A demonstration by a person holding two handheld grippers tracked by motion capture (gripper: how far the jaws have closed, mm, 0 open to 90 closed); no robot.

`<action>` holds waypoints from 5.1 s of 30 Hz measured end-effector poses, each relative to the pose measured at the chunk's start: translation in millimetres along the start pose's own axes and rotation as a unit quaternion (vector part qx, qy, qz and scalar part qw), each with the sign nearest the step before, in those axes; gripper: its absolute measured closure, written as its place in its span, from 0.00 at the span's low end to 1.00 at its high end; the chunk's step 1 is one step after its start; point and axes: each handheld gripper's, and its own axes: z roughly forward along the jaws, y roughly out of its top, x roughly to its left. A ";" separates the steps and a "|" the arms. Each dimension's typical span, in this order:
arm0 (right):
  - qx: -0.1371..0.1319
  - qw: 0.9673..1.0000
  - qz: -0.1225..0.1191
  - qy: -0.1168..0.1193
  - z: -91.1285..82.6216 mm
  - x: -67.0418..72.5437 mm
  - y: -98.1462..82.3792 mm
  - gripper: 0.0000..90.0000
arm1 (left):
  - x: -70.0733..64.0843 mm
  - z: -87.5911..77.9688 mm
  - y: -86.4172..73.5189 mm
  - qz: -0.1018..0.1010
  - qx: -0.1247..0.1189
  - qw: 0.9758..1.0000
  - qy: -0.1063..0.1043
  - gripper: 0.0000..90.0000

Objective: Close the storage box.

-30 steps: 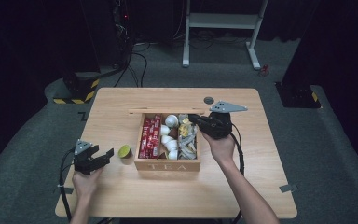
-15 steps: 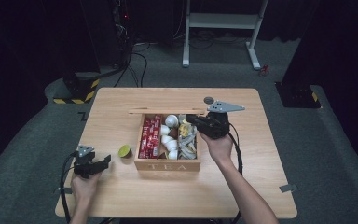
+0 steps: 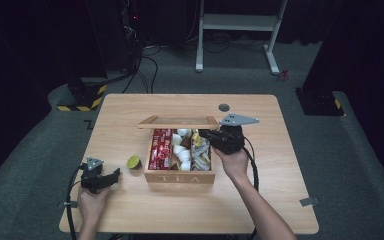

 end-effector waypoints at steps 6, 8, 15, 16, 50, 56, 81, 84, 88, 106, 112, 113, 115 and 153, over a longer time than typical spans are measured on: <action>0.000 1.000 0.007 0.001 0.9 1.3 -6.1 1.00 | -0.2 0.2 0.0 0.000 0.000 1.000 -0.001 0.28; 0.000 1.000 0.006 0.000 0.7 1.6 -7.5 1.00 | -0.1 0.2 0.0 0.001 0.000 1.000 -0.002 0.28; 0.003 1.000 0.007 0.001 -0.2 3.7 -13.0 1.00 | -0.7 0.0 0.0 0.000 0.001 1.000 -0.004 0.27; 0.003 1.000 0.007 0.001 -0.4 4.0 -13.9 1.00 | -0.7 0.0 0.0 0.000 0.001 1.000 -0.004 0.27; 0.027 1.000 -0.005 0.008 -0.5 13.0 -48.5 1.00 | -1.3 -0.2 -0.4 0.001 0.001 1.000 -0.004 0.27; 0.035 0.999 -0.004 0.005 -0.2 14.3 -50.6 1.00 | -1.4 -0.1 -0.4 0.000 0.000 1.000 -0.004 0.27; 0.051 0.998 0.017 0.008 4.0 18.6 -79.3 1.00 | -1.9 -0.5 -0.7 0.002 0.001 1.000 -0.005 0.27; 0.056 0.998 0.020 0.009 5.1 18.9 -83.8 1.00 | -1.9 -0.5 -0.7 0.002 0.001 1.000 -0.005 0.27; 0.059 0.998 0.024 0.011 6.2 18.9 -88.7 1.00 | -1.9 -0.5 -0.7 0.002 0.000 1.000 -0.005 0.27; 0.072 0.996 0.042 0.016 9.6 19.4 -103.5 0.99 | -1.8 -0.4 -0.7 0.002 0.000 1.000 -0.005 0.27; 0.071 0.996 0.051 0.020 10.7 19.4 -109.6 0.99 | -1.9 -0.3 -0.5 0.001 0.000 1.000 -0.005 0.27; 0.071 0.996 0.050 0.020 10.7 19.5 -109.7 0.99 | -2.0 -0.2 -0.5 0.002 0.000 1.000 -0.005 0.27; 0.070 0.996 0.051 0.021 10.3 19.9 -110.3 0.99 | -2.0 -0.2 -0.5 0.001 0.001 1.000 -0.005 0.27; 0.065 0.997 0.032 0.025 -8.4 22.3 -106.2 0.94 | -1.9 -0.3 -0.4 0.001 0.001 1.000 -0.005 0.27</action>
